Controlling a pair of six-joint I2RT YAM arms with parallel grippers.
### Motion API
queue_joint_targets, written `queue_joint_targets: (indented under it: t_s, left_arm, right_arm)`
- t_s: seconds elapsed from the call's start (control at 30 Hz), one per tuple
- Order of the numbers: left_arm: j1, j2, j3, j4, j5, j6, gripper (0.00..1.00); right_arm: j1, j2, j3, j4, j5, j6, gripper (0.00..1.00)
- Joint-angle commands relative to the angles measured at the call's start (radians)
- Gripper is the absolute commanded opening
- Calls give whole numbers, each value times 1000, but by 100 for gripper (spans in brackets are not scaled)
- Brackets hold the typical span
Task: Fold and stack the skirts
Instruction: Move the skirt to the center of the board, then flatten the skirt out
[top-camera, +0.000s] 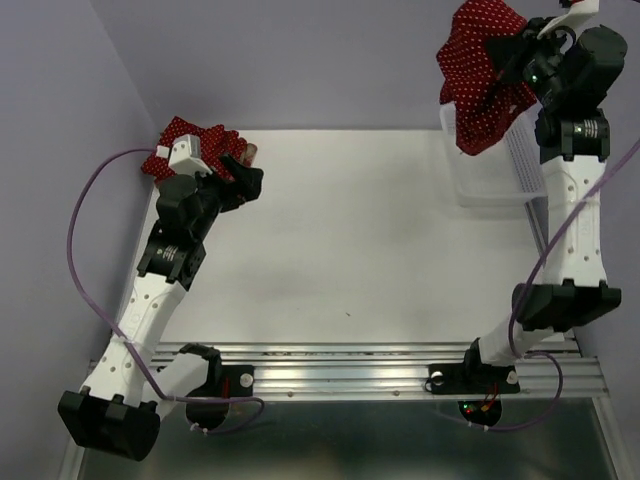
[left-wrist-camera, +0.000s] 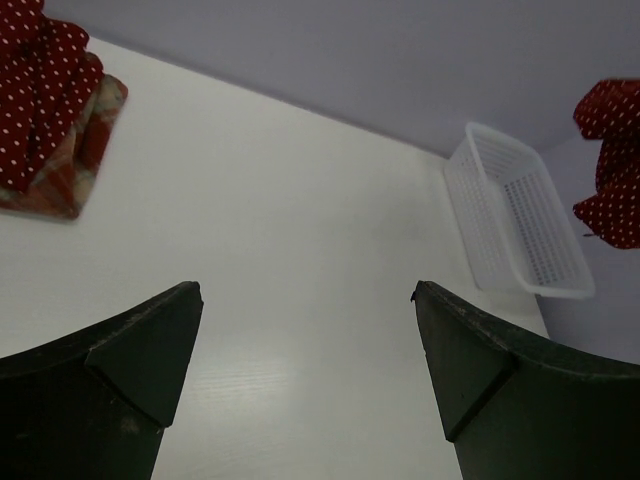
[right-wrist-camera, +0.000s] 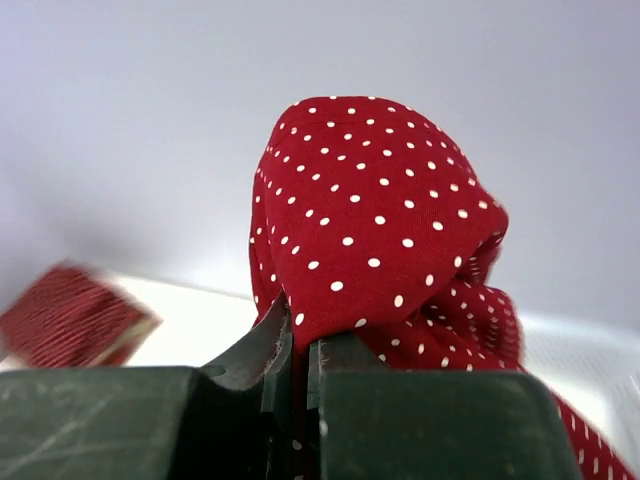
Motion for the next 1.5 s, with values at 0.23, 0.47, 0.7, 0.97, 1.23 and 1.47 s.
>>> queue_joint_targets:
  t_s: [0.23,0.47,0.7,0.97,1.23,1.47]
  left_arm:
    - [-26,-134,-92,-209,-83,-93,99]
    - [-26,-137,-134,-321,-158,-152,99]
    - [-27,-45,-278,-278,-101,-196,99]
    - [-122,180,-211,-128,-7,-162,99]
    - [-395,461,45,-3,56,-93,99]
    - [-466,740,250,-29,56,-58,99]
  right_arm:
    - [94,-404,-628,72,-187,-21,69]
    - [94,-440,-845,-26,364,221,100]
    - [94,-504,-1021,17,203,256,100]
    - [184,-573,-1216,-60,217,335,100]
    - [184,-673,-1520,-71,200,390,100]
    - [184,-625,-1592,21,159,398,100]
